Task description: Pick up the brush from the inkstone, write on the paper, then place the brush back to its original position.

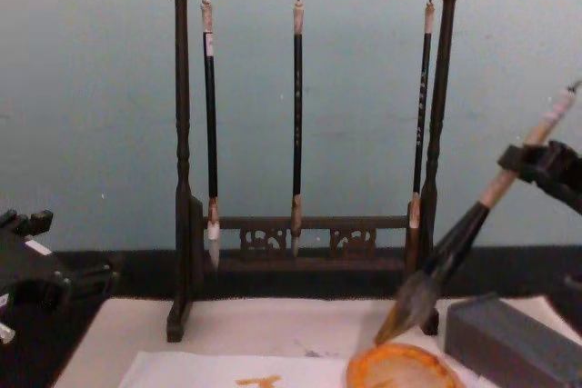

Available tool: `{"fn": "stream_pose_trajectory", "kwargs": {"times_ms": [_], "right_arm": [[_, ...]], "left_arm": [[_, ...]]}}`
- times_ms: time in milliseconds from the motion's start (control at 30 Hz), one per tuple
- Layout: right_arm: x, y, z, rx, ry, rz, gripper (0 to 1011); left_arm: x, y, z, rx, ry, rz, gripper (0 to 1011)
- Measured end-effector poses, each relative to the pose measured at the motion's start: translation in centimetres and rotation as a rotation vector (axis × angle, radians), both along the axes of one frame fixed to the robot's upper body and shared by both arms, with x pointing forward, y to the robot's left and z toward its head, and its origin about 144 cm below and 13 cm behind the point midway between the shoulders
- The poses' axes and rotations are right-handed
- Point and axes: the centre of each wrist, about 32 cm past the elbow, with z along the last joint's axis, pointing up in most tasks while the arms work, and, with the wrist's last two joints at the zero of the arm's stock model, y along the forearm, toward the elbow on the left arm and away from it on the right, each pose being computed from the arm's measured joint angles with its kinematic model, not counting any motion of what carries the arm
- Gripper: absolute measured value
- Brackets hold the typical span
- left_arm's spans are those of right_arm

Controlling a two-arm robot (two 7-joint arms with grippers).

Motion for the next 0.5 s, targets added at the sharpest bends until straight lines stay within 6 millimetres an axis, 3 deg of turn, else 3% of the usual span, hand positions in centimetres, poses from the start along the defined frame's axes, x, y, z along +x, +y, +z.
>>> {"fn": "stream_pose_trajectory", "kwargs": {"times_ms": [500], "right_arm": [[1.3,2.0,1.1,-0.14,-0.159,0.146,168]], "left_arm": [[0.0,0.0,0.0,0.0,0.0,0.0,1010]]}}
